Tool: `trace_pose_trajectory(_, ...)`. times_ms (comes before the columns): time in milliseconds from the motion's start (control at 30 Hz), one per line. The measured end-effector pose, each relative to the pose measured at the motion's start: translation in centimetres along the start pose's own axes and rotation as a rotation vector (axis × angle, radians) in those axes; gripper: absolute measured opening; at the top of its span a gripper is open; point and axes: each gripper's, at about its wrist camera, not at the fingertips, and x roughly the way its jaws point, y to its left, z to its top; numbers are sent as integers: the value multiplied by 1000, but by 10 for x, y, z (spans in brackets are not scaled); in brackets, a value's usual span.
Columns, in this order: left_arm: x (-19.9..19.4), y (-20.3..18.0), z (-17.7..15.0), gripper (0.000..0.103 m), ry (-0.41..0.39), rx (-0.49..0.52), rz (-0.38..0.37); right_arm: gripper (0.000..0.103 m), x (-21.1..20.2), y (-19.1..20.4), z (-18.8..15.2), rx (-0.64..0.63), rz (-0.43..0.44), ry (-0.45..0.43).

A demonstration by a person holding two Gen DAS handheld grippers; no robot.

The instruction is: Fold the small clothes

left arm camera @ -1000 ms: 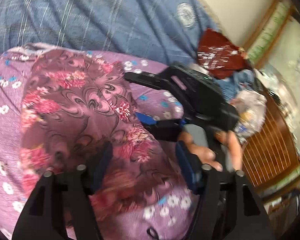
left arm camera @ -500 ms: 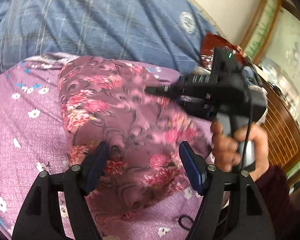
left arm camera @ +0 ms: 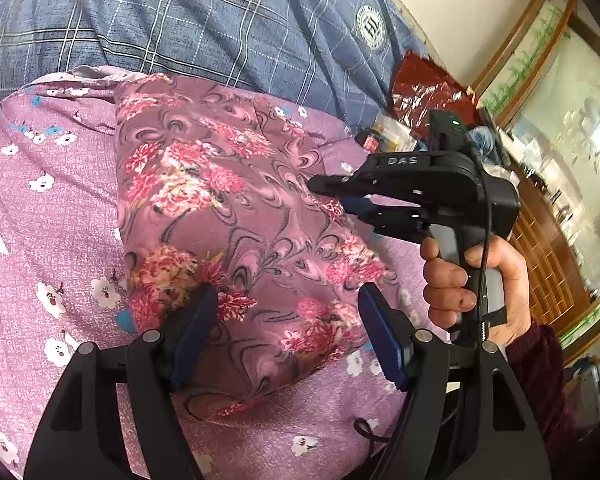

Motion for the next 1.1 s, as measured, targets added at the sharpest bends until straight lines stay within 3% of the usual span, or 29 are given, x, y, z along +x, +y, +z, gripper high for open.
trace_pose_trajectory(133, -9, 6, 0, 72, -17, -33, -12, 32, -25, 25, 5, -101, -7, -164)
trace_pose_trajectory(200, -10, 7, -3, 72, -24, -40, -9, 32, -25, 39, 10, -155, 19, -193)
trace_pose_trajectory(300, -8, 7, -2, 72, -19, -37, 15, 32, -6, 61, 20, -181, 53, -142)
trace_pose_trajectory(400, -4, 2, -3, 72, -16, -10, 43, 32, 19, 70, 31, -197, 23, -94)
trace_pose_trajectory(600, 1, -8, -5, 72, -19, 49, 94, 29, 70, 36, 55, 0, 8, 27)
trace_pose_trajectory(767, 3, -15, -8, 72, -20, 99, 126, 28, 82, 26, 64, 1, 38, 20)
trace_pose_trajectory(900, 3, -19, -9, 72, -20, 115, 142, 17, 84, 21, 63, -19, 43, -1)
trace_pose_trajectory(1100, 1, -19, -6, 72, -26, 96, 150, 27, 49, 30, 50, -83, 15, -9)
